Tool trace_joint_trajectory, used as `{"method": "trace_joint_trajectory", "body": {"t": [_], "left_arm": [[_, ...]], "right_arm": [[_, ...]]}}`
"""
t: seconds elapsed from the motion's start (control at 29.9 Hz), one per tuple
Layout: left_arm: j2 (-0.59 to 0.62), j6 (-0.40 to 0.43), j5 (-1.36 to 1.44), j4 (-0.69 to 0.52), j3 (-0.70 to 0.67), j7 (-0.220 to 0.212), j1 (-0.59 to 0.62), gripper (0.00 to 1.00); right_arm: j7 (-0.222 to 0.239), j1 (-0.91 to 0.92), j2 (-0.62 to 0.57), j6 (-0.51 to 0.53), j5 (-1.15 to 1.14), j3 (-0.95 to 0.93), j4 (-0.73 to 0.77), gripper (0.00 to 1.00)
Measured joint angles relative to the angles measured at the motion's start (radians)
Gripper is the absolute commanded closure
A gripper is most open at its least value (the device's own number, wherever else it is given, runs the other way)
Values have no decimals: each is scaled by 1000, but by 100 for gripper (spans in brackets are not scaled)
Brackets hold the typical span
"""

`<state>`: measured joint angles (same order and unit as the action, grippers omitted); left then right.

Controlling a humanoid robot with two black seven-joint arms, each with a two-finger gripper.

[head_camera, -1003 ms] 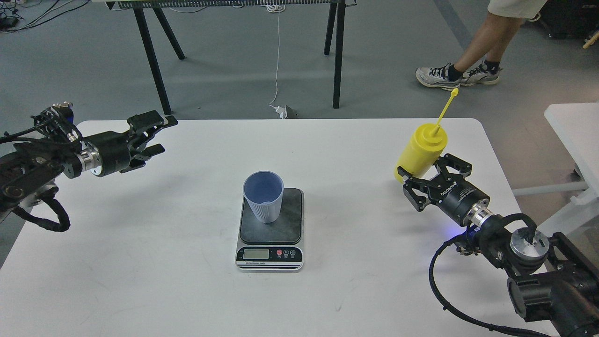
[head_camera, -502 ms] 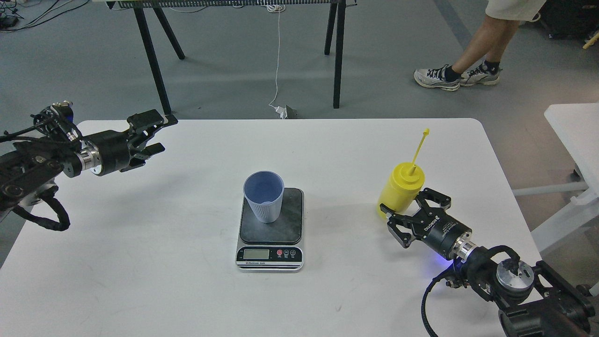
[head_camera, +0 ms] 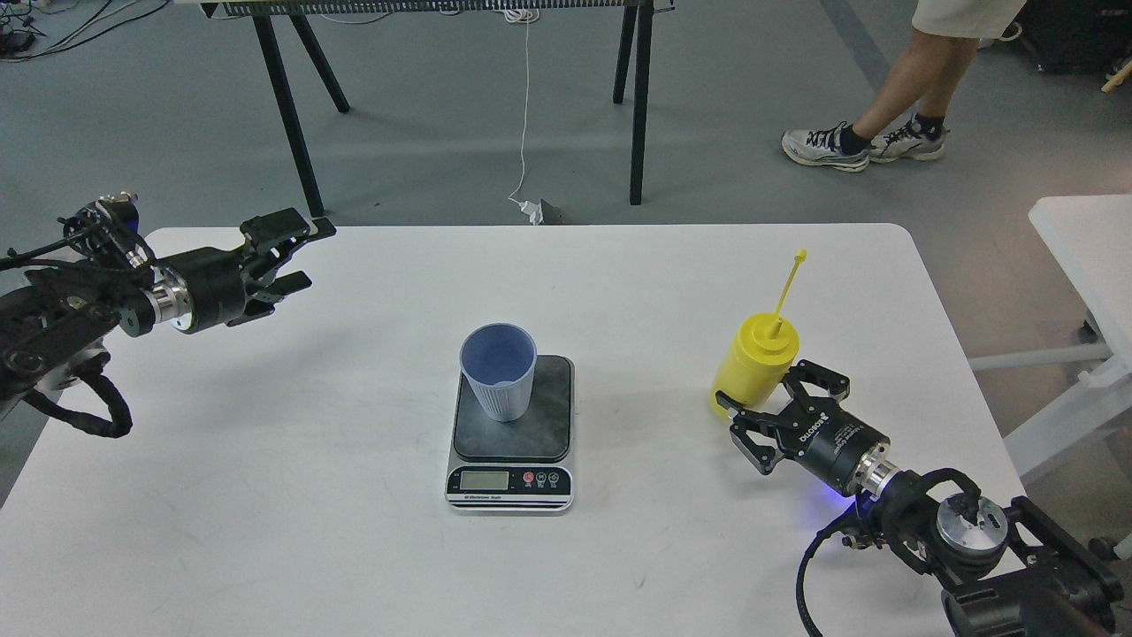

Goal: Pour seasoning into cup on scale with both arms

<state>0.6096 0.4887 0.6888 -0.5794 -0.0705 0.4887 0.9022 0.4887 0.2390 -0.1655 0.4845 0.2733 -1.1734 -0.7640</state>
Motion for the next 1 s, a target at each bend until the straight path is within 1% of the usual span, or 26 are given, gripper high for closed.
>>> {"method": "trace_joint_trajectory", "body": {"t": [0.07,0.13,0.2,0.27,0.5,0.57,0.8,1.0], "left_arm": [[0,0,0,0,0,0,0,1],[0,0,0,0,0,0,0,1],[1,0,0,0,0,0,-1,1],[1,0,0,0,0,0,-1,1],[1,0,0,0,0,0,-2,1],[1,0,0,0,0,0,-2,1],[2,0,0,0,0,0,-2,1],[2,0,0,0,0,0,-2,1]], "right_arm": [[0,-3,0,1,0,0,0,36],[0,-6,0,3,0,-1,0,26],[0,-9,0,4,0,-2,0,23],[0,-10,-1,4,0,-3,-1,15],[0,-19,-3,5,1,-3,-3,12],[0,-19,-3,5,1,-3,-3,4],[0,-21,-5,5,2,-4,-13,4],[0,-74,-41,4,3,-11,-104,3]]}}
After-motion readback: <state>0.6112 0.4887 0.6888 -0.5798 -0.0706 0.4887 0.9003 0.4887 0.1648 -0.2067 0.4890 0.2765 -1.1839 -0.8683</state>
